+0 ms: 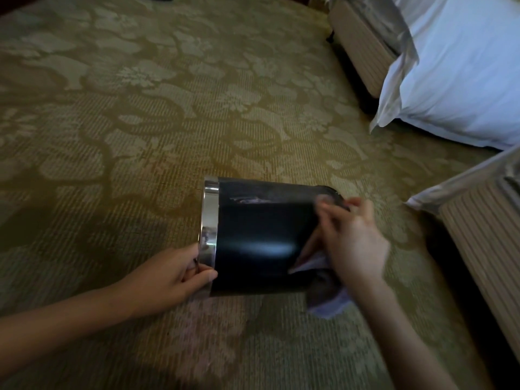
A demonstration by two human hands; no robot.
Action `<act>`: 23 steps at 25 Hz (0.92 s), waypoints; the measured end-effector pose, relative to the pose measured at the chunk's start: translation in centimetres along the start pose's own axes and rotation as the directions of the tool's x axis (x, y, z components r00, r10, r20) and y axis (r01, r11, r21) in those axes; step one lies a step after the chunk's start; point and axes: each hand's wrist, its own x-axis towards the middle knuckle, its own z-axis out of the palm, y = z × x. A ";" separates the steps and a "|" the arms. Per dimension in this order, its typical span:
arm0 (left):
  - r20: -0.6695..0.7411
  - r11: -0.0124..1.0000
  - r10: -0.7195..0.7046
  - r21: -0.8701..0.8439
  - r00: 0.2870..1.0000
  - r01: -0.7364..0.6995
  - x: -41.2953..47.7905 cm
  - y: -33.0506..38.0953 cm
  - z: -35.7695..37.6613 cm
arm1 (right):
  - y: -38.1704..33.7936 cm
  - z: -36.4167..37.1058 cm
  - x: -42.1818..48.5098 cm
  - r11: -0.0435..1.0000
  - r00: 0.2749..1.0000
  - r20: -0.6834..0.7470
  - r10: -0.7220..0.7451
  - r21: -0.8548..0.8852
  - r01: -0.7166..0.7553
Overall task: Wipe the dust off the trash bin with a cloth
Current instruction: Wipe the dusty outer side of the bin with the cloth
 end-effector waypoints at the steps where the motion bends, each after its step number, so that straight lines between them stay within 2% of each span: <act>1: 0.000 1.000 0.002 -0.002 1.000 -0.002 -0.2 -0.1 0.1 | 1.9 -0.5 0.3 0.997 0.997 0.007 0.075 -0.006 -0.075; 3: -0.007 1.000 0.007 -0.002 1.000 -0.007 -0.5 -0.3 0.3 | 2.8 -0.7 0.5 0.994 0.994 -0.001 0.107 -0.011 -0.107; 5: -0.023 1.000 0.020 0.007 1.000 -0.019 -0.6 -0.6 0.5 | 0.5 -0.1 0.1 0.996 0.997 0.001 0.083 0.030 -0.083; 8: -0.038 0.999 0.043 -0.003 0.998 -0.044 -0.6 -0.7 0.5 | -6.2 1.4 -1.4 0.986 0.992 0.005 -0.128 0.111 0.127; 10: -0.031 0.997 0.077 0.007 0.997 -0.077 -0.6 -0.7 0.4 | -10.6 2.3 -2.8 0.940 0.949 0.028 -0.313 0.153 0.305; 12: -0.024 0.997 0.074 0.003 0.997 -0.074 -0.6 -0.7 0.3 | -11.9 2.2 -3.0 0.907 0.914 0.050 -0.402 0.161 0.390; 14: -0.037 0.998 0.069 0.001 0.997 -0.069 -0.5 -0.6 0.2 | -9.0 1.7 -1.1 0.958 0.959 0.075 -0.275 0.108 0.266; 16: -0.033 0.997 0.071 -0.011 0.997 -0.072 -0.4 -0.4 0.3 | -3.6 0.6 0.9 0.998 0.995 0.083 -0.057 0.032 0.054; 18: -0.032 0.996 0.078 -0.028 0.996 -0.079 -0.7 -0.3 0.5 | 0.5 -0.7 1.9 0.992 0.989 0.085 0.123 -0.008 -0.123; 20: -0.024 0.995 0.094 -0.039 0.995 -0.095 -0.9 -0.4 0.6 | 1.4 -0.7 2.0 0.988 0.985 0.077 0.155 -0.017 -0.154; 23: -0.047 0.996 0.094 -0.003 0.994 -0.094 -1.0 -1.1 1.1 | -1.3 0.0 1.4 0.992 0.991 0.088 0.102 0.060 -0.108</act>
